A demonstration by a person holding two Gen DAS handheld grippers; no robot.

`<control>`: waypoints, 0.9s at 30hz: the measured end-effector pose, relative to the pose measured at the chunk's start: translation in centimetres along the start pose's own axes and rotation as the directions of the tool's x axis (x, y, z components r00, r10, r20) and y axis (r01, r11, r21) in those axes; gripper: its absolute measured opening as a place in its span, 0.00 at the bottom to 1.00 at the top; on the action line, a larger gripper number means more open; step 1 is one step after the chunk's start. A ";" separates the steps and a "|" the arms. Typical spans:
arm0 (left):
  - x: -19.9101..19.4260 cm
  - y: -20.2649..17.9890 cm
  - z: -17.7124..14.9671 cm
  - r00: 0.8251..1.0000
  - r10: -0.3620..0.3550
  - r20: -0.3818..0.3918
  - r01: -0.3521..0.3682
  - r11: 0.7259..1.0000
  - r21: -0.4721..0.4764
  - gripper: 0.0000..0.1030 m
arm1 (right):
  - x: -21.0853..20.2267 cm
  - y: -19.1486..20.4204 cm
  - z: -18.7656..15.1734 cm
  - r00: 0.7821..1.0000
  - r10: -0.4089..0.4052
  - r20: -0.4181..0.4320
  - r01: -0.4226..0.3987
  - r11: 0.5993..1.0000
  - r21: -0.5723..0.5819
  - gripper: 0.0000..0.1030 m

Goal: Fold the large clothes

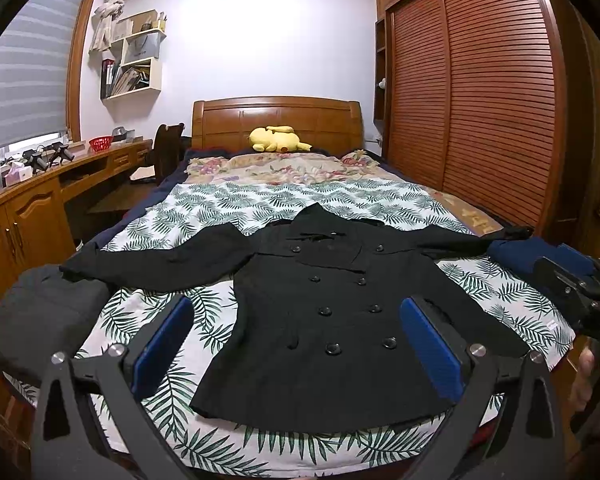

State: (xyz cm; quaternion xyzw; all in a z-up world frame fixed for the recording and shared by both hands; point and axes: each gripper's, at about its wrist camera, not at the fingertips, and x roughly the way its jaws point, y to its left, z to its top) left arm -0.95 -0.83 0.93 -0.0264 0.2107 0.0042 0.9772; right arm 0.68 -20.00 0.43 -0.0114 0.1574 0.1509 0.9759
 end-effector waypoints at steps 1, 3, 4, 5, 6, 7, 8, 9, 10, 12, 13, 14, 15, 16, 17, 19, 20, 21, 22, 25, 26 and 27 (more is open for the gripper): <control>0.0 0.2 -0.1 1.000 -0.001 -0.001 0.001 1.000 -0.001 1.00 | 0.0 0.0 0.0 1.000 0.000 0.000 0.000 1.000 0.000 1.00; 0.1 0.3 -0.1 1.000 -0.001 -0.002 0.001 1.000 -0.002 1.00 | 0.0 0.0 -0.1 1.000 0.000 -0.001 0.000 1.000 0.000 1.00; 0.1 0.3 -0.1 1.000 -0.001 -0.001 0.001 1.000 -0.002 1.00 | 0.0 0.0 -0.1 1.000 0.000 -0.001 0.000 1.000 0.000 1.00; 0.2 0.3 -0.2 1.000 -0.002 -0.002 0.002 1.000 -0.002 1.00 | 0.0 0.0 -0.1 1.000 0.000 -0.002 0.000 1.000 0.000 1.00; 0.2 0.3 -0.2 1.000 -0.002 -0.002 0.002 1.000 -0.002 1.00 | 0.0 0.0 -0.1 1.000 0.000 -0.002 0.000 1.000 0.000 1.00; 0.2 0.3 -0.2 1.000 -0.001 -0.002 0.001 1.000 -0.001 1.00 | 0.0 0.0 -0.1 1.000 0.001 -0.002 -0.001 1.000 0.000 1.00; 0.2 0.3 -0.2 1.000 -0.001 -0.001 0.001 1.000 -0.001 1.00 | 0.0 0.0 -0.1 1.000 0.001 -0.001 -0.001 1.000 0.000 1.00; 0.2 0.3 -0.2 1.000 -0.002 -0.001 0.002 1.000 -0.002 1.00 | 0.0 0.0 -0.1 1.000 0.000 -0.001 0.000 1.000 0.000 1.00; 0.2 0.3 -0.2 1.000 -0.002 -0.002 0.002 1.000 -0.002 1.00 | 0.1 0.0 -0.1 1.000 -0.001 -0.002 0.001 1.000 0.000 1.00; 0.3 0.3 -0.2 1.000 -0.003 0.000 0.003 1.000 0.000 1.00 | 0.0 0.0 -0.1 1.000 0.000 -0.002 0.000 1.000 0.001 1.00; 0.3 0.4 -0.3 1.000 -0.003 0.001 0.003 1.000 0.001 1.00 | 0.1 0.0 -0.1 1.000 0.000 -0.002 0.000 1.000 0.001 1.00; 0.3 0.4 -0.3 1.000 -0.003 0.001 0.003 1.000 0.002 1.00 | 0.1 0.0 -0.1 1.000 0.000 -0.002 0.000 1.000 0.000 1.00; 0.4 0.5 -0.3 1.000 -0.004 0.002 0.004 1.000 0.002 1.00 | 0.1 0.0 0.0 1.000 0.000 -0.003 0.000 1.000 0.000 1.00; 0.4 0.4 -0.3 1.000 -0.004 0.002 0.004 1.000 0.002 1.00 | 0.1 0.0 0.0 1.000 0.001 -0.002 -0.001 1.000 0.001 1.00; 0.4 0.4 -0.3 1.000 -0.003 0.001 0.003 1.000 0.001 1.00 | 0.0 0.0 0.0 1.000 0.000 -0.002 0.000 1.000 0.001 1.00; 0.3 0.3 -0.3 1.000 -0.004 0.002 0.004 1.000 0.002 1.00 | 0.1 0.0 0.0 1.000 0.001 -0.003 -0.001 1.000 0.001 1.00; 0.3 0.3 -0.3 1.000 -0.004 0.002 0.004 1.000 0.002 1.00 | 0.0 0.0 0.0 1.000 0.001 -0.003 -0.001 1.000 0.001 1.00; 0.3 0.3 -0.3 1.000 -0.005 0.002 0.005 1.000 0.002 1.00 | 0.0 0.1 0.0 1.000 0.002 -0.002 -0.002 1.000 0.001 1.00; 0.3 0.3 -0.3 1.000 -0.006 0.003 0.006 1.000 0.002 1.00 | 0.0 0.1 0.1 1.000 0.004 -0.001 -0.004 1.000 0.001 1.00; 0.3 0.2 -0.4 1.000 -0.008 0.005 0.008 1.000 0.004 1.00 | 0.0 0.1 0.0 1.000 0.004 -0.002 -0.004 1.000 0.002 1.00; 0.3 0.2 -0.4 1.000 -0.007 0.004 0.007 1.000 0.004 1.00 | -0.1 0.2 0.1 1.000 0.006 -0.002 -0.006 1.000 0.001 1.00; 0.3 0.2 -0.4 1.000 -0.007 0.004 0.007 1.000 0.003 1.00 | -0.1 0.2 0.0 1.000 0.003 -0.003 -0.003 1.000 0.001 1.00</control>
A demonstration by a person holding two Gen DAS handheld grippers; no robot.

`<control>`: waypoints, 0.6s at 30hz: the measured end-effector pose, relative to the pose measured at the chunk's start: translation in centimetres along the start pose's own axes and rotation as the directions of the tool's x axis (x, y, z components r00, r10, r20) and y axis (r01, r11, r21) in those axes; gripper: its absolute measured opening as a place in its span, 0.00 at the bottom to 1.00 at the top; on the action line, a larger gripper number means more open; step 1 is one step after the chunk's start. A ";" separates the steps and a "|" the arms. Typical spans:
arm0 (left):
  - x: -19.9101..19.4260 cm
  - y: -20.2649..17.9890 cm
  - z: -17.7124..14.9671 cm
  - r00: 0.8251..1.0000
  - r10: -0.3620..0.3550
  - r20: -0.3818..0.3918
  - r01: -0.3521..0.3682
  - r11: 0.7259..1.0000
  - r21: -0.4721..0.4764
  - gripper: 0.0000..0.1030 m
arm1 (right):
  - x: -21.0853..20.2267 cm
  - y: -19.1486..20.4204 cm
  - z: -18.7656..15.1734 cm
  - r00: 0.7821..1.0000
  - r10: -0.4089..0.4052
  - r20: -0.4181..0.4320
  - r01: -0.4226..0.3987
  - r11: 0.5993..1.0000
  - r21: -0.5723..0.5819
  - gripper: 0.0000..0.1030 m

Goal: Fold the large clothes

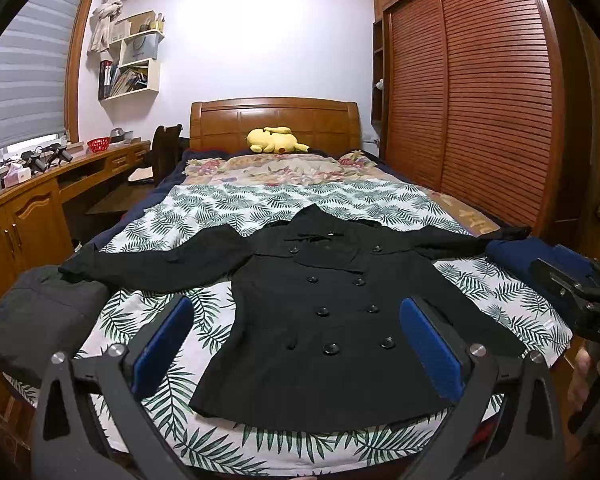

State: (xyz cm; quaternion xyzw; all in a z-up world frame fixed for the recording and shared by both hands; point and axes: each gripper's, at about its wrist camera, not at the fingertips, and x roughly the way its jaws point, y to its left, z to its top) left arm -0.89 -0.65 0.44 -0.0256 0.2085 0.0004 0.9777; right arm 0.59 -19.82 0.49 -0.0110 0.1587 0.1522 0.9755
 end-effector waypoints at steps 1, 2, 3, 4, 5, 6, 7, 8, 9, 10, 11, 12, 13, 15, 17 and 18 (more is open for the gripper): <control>0.0 0.0 0.0 1.000 0.000 0.000 0.000 1.000 0.001 1.00 | 0.0 0.0 0.0 1.000 0.000 0.000 0.000 1.000 0.000 1.00; -0.1 0.0 -0.1 1.000 0.000 -0.001 0.000 1.000 0.001 1.00 | 0.0 0.1 0.0 1.000 0.002 -0.002 -0.002 1.000 0.000 1.00; -0.1 0.0 -0.2 1.000 0.000 -0.002 0.000 1.000 0.001 1.00 | 0.0 0.2 -0.1 1.000 0.003 -0.003 -0.003 1.000 0.000 1.00; 0.0 0.1 -0.3 1.000 0.002 -0.005 -0.002 1.000 0.002 1.00 | 0.0 0.3 -0.1 1.000 0.003 -0.004 -0.003 1.000 0.000 1.00; -0.1 0.1 -0.4 1.000 0.003 -0.007 -0.003 1.000 0.002 1.00 | 0.0 0.6 -0.1 1.000 0.006 -0.007 -0.006 1.000 -0.001 1.00; 0.0 0.3 -0.4 1.000 0.006 -0.009 -0.006 1.000 0.001 1.00 | 0.1 0.7 -0.3 1.000 0.008 -0.009 -0.008 1.000 -0.002 1.00; 0.2 0.4 -0.5 1.000 0.009 -0.013 -0.009 1.000 -0.001 1.00 | 0.2 0.8 -0.4 1.000 0.009 -0.012 -0.009 1.000 -0.004 1.00; 0.4 0.8 -0.7 1.000 0.014 -0.019 -0.014 1.000 -0.007 1.00 | 0.5 0.9 -0.5 1.000 0.012 -0.016 -0.012 1.000 -0.007 1.00; 0.6 1.1 -0.8 1.000 0.017 -0.023 -0.018 1.000 -0.012 1.00 | 0.7 0.9 -0.6 1.000 0.016 -0.019 -0.016 1.000 -0.009 1.00; 0.8 1.4 -1.0 0.999 0.022 -0.029 -0.023 1.000 -0.019 1.00 | 0.9 1.0 -0.7 1.000 0.020 -0.022 -0.021 1.000 -0.012 1.00; 1.1 1.8 -1.1 0.999 0.028 -0.034 -0.028 0.999 -0.021 1.00 | 1.4 1.2 -0.8 0.999 0.027 -0.027 -0.028 0.999 -0.017 1.00; 1.3 2.1 -1.2 0.999 0.035 -0.038 -0.036 0.999 -0.023 1.00 | 1.7 1.3 -0.9 0.999 0.031 -0.031 -0.031 0.999 -0.021 1.00; 1.5 2.5 -1.3 0.998 0.040 -0.041 -0.041 0.999 -0.024 1.00 | 2.1 1.5 -1.0 0.999 0.034 -0.035 -0.035 0.999 -0.025 1.00; 2.1 3.4 -1.7 0.997 0.054 -0.050 -0.056 0.998 -0.029 1.00 | 3.1 1.9 -1.2 0.998 0.047 -0.050 -0.049 0.998 -0.034 1.00; 2.7 4.6 -2.0 0.996 0.068 -0.064 -0.071 0.997 -0.036 1.00 | 4.1 2.3 -1.6 0.996 0.063 -0.066 -0.066 0.997 -0.040 1.00; 3.1 5.2 -2.2 0.995 0.076 -0.071 -0.079 0.996 -0.041 1.00 | 4.6 2.3 -1.7 0.995 0.070 -0.072 -0.073 0.996 -0.042 1.00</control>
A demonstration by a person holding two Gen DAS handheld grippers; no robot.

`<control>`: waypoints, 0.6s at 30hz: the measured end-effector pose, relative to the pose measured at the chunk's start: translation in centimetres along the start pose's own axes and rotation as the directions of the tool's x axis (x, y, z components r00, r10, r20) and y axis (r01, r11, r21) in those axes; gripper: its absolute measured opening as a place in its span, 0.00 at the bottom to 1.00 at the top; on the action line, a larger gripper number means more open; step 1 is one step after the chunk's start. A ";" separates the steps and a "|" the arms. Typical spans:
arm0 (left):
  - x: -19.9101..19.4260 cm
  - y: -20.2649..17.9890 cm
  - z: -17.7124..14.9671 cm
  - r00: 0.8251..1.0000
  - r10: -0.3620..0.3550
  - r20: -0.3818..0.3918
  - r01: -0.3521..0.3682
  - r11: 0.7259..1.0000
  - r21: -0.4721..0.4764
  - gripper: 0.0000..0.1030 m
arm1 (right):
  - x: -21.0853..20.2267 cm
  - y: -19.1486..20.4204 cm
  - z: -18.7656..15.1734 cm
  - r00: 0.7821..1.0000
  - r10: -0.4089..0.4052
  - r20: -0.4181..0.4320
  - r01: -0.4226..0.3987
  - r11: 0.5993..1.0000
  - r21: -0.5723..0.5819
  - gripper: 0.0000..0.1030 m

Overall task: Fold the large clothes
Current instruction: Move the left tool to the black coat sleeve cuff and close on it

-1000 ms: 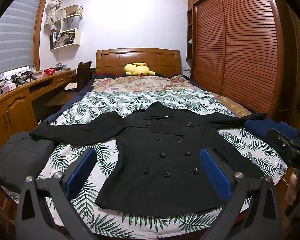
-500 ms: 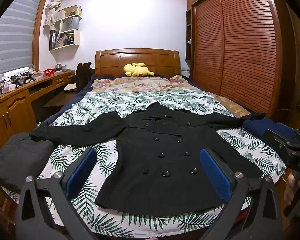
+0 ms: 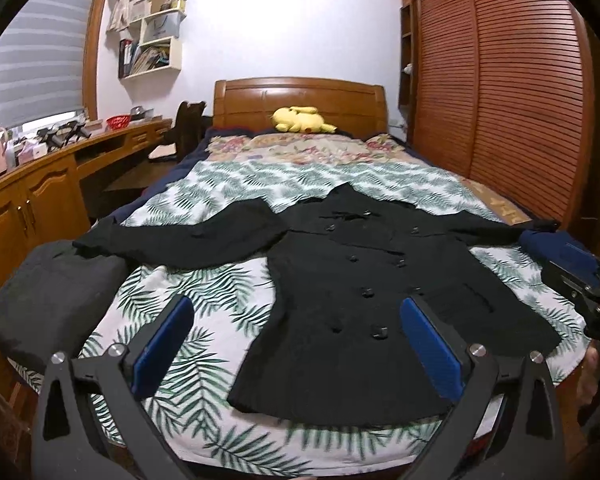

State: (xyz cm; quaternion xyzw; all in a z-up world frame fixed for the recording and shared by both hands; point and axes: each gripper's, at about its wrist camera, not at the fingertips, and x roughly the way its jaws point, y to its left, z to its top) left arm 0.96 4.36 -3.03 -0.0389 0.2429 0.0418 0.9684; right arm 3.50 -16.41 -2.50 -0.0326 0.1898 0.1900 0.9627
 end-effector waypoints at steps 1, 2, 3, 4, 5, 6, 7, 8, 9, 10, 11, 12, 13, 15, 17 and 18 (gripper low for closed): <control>0.3 0.5 -0.1 1.000 0.007 -0.006 -0.007 1.000 -0.005 1.00 | 0.4 0.1 -0.1 1.000 0.007 -0.006 -0.007 1.000 -0.004 1.00; 0.8 1.2 -0.3 1.000 0.015 -0.014 -0.015 1.000 -0.012 1.00 | 1.0 0.4 -0.2 1.000 0.014 -0.014 -0.014 1.000 -0.010 1.00; 1.2 1.6 -0.4 1.000 0.022 -0.021 -0.022 1.000 -0.017 1.00 | 1.5 0.6 -0.4 1.000 0.020 -0.021 -0.020 1.000 -0.017 1.00; 1.5 2.0 -0.5 0.999 0.029 -0.026 -0.029 0.999 -0.020 1.00 | 2.1 1.0 -0.6 0.999 0.025 -0.028 -0.026 0.999 -0.025 1.00; 2.0 2.5 -0.7 0.999 0.040 -0.032 -0.040 0.999 -0.024 1.00 | 2.4 1.0 -0.7 0.999 0.029 -0.033 -0.030 0.999 -0.027 1.00; 2.3 3.0 -0.8 0.998 0.047 -0.037 -0.048 0.998 -0.027 1.00 | 3.0 1.3 -1.0 0.998 0.040 -0.041 -0.041 0.999 -0.033 1.00; 2.6 3.4 -0.9 0.998 0.054 -0.043 -0.055 0.998 -0.030 1.00 | 3.3 1.4 -1.1 0.998 0.045 -0.045 -0.047 0.998 -0.034 1.00; 2.9 3.9 -1.0 0.997 0.062 -0.051 -0.064 0.997 -0.035 1.00 | 4.0 1.7 -1.3 0.997 0.052 -0.053 -0.054 0.998 -0.040 1.00; 3.2 4.3 -1.1 0.996 0.066 -0.054 -0.069 0.997 -0.037 1.00 | 4.3 1.8 -1.4 0.997 0.056 -0.059 -0.059 0.997 -0.043 1.00; 3.4 4.7 -1.2 0.996 0.071 -0.058 -0.074 0.997 -0.039 1.00 | 4.7 1.9 -1.5 0.996 0.060 -0.064 -0.063 0.997 -0.046 1.00; 3.7 5.0 -1.3 0.995 0.078 -0.060 -0.080 0.996 -0.041 1.00 | 5.2 2.1 -1.7 0.995 0.065 -0.070 -0.069 0.996 -0.051 1.00; 3.9 5.4 -1.3 0.994 0.084 -0.063 -0.087 0.995 -0.041 1.00 | 5.5 2.3 -1.9 0.995 0.069 -0.073 -0.073 0.996 -0.054 1.00; 4.2 5.8 -1.4 0.994 0.091 -0.066 -0.094 0.995 -0.040 1.00 | 6.0 2.5 -2.0 0.994 0.074 -0.078 -0.079 0.995 -0.059 1.00; 4.7 6.5 -1.4 0.992 0.102 -0.073 -0.105 0.994 -0.039 1.00 | 6.6 2.9 -2.2 0.993 0.082 -0.085 -0.088 0.994 -0.065 1.00; 5.5 7.1 -1.6 0.990 0.113 -0.087 -0.117 0.993 -0.034 1.00 | 7.4 3.2 -2.5 0.991 0.096 -0.091 -0.102 0.992 -0.070 1.00; 5.8 7.3 -1.6 0.988 0.119 -0.095 -0.123 0.992 -0.030 1.00 | 7.9 3.3 -2.5 0.990 0.102 -0.096 -0.109 0.991 -0.073 1.00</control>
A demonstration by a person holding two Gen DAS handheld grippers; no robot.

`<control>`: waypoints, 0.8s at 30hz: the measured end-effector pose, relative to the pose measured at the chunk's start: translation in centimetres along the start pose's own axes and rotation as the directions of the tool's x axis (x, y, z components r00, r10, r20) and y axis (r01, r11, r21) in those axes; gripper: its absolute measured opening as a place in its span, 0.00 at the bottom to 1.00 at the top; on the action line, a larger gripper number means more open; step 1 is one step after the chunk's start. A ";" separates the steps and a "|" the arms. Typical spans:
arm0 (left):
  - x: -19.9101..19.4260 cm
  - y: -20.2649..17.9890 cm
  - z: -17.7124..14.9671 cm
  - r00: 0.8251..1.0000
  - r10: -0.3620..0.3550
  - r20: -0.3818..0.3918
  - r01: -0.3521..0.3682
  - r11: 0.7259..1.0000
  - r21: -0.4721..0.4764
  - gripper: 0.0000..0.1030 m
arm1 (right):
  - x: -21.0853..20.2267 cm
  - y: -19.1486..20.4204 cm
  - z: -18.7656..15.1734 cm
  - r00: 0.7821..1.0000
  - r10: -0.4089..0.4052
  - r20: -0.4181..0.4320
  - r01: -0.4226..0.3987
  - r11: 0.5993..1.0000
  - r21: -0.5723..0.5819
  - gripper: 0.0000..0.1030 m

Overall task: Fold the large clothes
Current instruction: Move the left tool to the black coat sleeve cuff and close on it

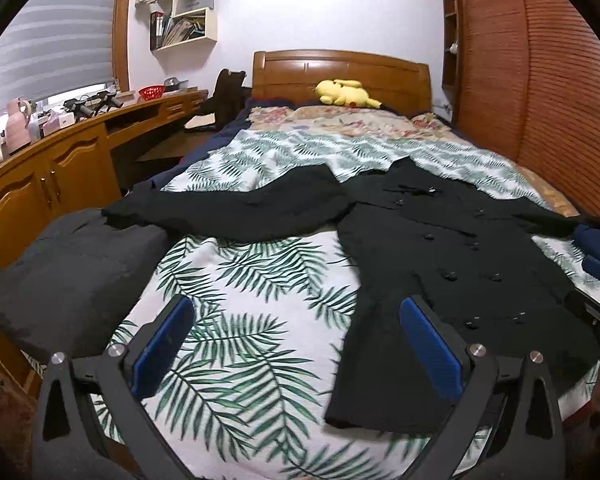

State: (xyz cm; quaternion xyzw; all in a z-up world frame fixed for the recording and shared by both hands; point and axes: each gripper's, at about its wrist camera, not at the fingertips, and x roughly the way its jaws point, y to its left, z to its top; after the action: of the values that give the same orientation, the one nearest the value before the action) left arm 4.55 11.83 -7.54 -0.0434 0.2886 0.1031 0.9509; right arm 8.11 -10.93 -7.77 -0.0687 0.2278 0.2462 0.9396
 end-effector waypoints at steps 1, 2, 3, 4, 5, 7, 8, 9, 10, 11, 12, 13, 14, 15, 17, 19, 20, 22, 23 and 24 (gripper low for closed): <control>0.4 0.2 0.0 1.000 0.007 -0.006 -0.007 1.000 0.003 1.00 | 0.5 0.2 0.0 1.000 0.003 -0.002 -0.003 1.000 -0.004 1.00; 0.9 0.5 0.0 1.000 0.014 -0.011 -0.014 1.000 0.004 1.00 | 1.1 0.3 0.0 1.000 0.010 -0.006 -0.010 1.000 -0.008 1.00; 1.4 0.7 0.1 1.000 0.019 -0.017 -0.019 1.000 0.003 1.00 | 1.7 0.4 0.1 1.000 0.018 -0.012 -0.018 1.000 -0.013 1.00; 1.7 0.8 0.2 1.000 0.021 -0.022 -0.021 1.000 0.003 1.00 | 2.2 0.5 0.2 1.000 0.023 -0.014 -0.024 1.000 -0.017 1.00; 2.3 1.1 0.3 0.999 0.024 -0.030 -0.024 1.000 0.002 1.00 | 3.0 0.5 0.4 0.999 0.032 -0.017 -0.033 0.999 -0.023 1.00; 3.2 1.5 0.4 0.999 0.030 -0.043 -0.030 1.000 0.002 1.00 | 4.1 0.7 0.7 0.999 0.045 -0.022 -0.046 0.999 -0.030 1.00; 3.7 1.6 0.5 0.998 0.035 -0.048 -0.034 0.999 0.003 1.00 | 4.7 0.7 0.9 0.998 0.052 -0.025 -0.053 0.998 -0.034 1.00; 4.2 1.8 0.7 0.998 0.041 -0.054 -0.041 0.999 0.004 1.00 | 5.4 0.7 1.1 0.998 0.060 -0.029 -0.061 0.997 -0.038 1.00; 4.6 2.0 0.8 0.997 0.045 -0.057 -0.045 0.999 0.004 1.00 | 6.1 0.8 1.4 0.997 0.068 -0.033 -0.070 0.997 -0.043 1.00; 5.1 2.3 0.9 0.997 0.048 -0.061 -0.048 0.999 0.002 1.00 | 6.7 0.8 1.6 0.997 0.072 -0.037 -0.074 0.996 -0.049 1.00; 5.6 2.5 1.1 0.997 0.051 -0.066 -0.051 0.999 -0.001 1.00 | 7.2 0.9 1.7 0.996 0.076 -0.039 -0.078 0.995 -0.054 1.00; 6.2 2.9 1.3 0.996 0.050 -0.071 -0.050 0.999 -0.007 1.00 | 7.8 0.9 1.9 0.996 0.081 -0.041 -0.083 0.995 -0.060 1.00; 6.5 3.0 1.3 0.996 0.049 -0.073 -0.050 0.999 -0.010 1.00 | 8.4 0.9 2.0 0.995 0.084 -0.045 -0.087 0.994 -0.066 1.00; 6.9 3.3 1.5 0.996 0.051 -0.077 -0.052 0.999 -0.014 1.00 | 9.2 0.8 2.1 0.995 0.087 -0.052 -0.091 0.993 -0.072 1.00; 7.8 3.7 1.9 0.995 0.055 -0.083 -0.056 0.998 -0.012 1.00 | 10.4 0.7 2.0 0.994 0.093 -0.064 -0.098 0.992 -0.079 1.00; 8.7 3.9 2.2 0.994 0.065 -0.090 -0.065 0.998 0.006 1.00 | 11.3 0.5 1.5 0.992 0.099 -0.077 -0.105 0.991 -0.081 1.00; 9.2 4.0 2.5 0.993 0.069 -0.094 -0.067 0.998 0.020 1.00 | 11.9 0.3 0.9 0.991 0.099 -0.092 -0.107 0.991 -0.083 1.00; 10.2 4.4 3.1 0.994 0.048 -0.100 -0.047 0.999 0.018 1.00 | 12.4 0.1 0.0 0.989 0.095 -0.114 -0.106 0.990 -0.091 1.00; 10.5 4.6 3.4 0.994 0.036 -0.103 -0.036 0.999 0.010 1.00 | 12.7 -0.2 -0.5 0.987 0.096 -0.130 -0.109 0.990 -0.093 1.00; 11.0 4.9 3.7 0.994 0.020 -0.110 -0.021 1.000 -0.005 1.00 | 12.8 -0.4 -0.8 0.985 0.101 -0.137 -0.114 0.990 -0.088 1.00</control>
State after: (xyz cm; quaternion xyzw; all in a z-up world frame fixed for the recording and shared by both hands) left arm 14.35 19.04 -10.71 -0.0491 0.3407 0.1114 0.9323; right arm 17.88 -5.93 -14.34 -0.1171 0.2807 0.3021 0.9034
